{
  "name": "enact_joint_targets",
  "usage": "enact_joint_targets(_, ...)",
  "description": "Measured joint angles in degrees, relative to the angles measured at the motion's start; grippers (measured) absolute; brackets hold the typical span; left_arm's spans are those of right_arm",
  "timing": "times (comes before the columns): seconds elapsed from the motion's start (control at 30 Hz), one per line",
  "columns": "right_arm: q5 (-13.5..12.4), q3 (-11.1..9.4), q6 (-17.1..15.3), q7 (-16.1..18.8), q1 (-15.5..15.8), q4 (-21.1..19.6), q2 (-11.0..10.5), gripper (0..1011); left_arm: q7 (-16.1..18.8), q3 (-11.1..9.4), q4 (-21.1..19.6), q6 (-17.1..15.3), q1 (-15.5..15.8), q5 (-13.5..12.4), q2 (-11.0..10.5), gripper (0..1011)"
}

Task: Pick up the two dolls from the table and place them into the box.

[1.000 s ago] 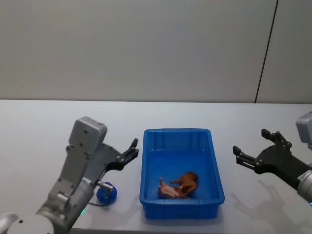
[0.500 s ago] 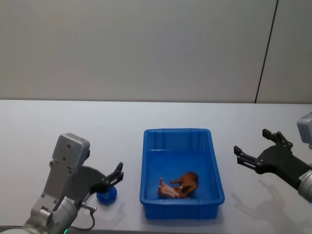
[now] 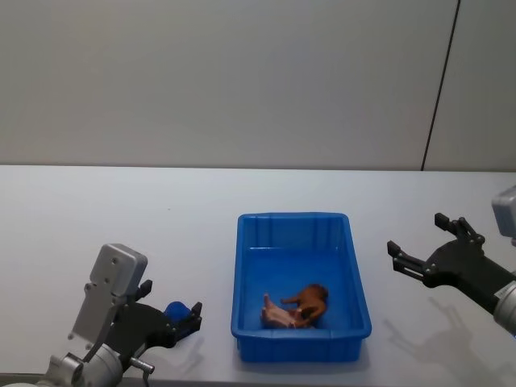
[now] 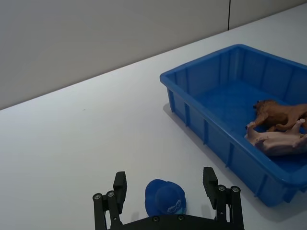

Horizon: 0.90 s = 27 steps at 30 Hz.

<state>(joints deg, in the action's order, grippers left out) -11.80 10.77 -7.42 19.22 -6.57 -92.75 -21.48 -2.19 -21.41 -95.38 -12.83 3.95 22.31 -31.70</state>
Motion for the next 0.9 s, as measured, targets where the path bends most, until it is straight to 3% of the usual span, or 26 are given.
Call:
enact_joint_targets(0.47, 0.01, 0.0, 0.0, -0.01, 0.0, 0.0, -0.02, 1001, -6.86, -0.27, 7.69, 0.18, 3.43, -1.9, 2.38, 1001)
enact_joint_targets(0.9, 0.01, 0.0, 0.0, -0.01, 0.0, 0.0, -0.02, 1001, -9.04, -0.36, 11.05, 0.22, 4.64, -2.72, 3.35, 973)
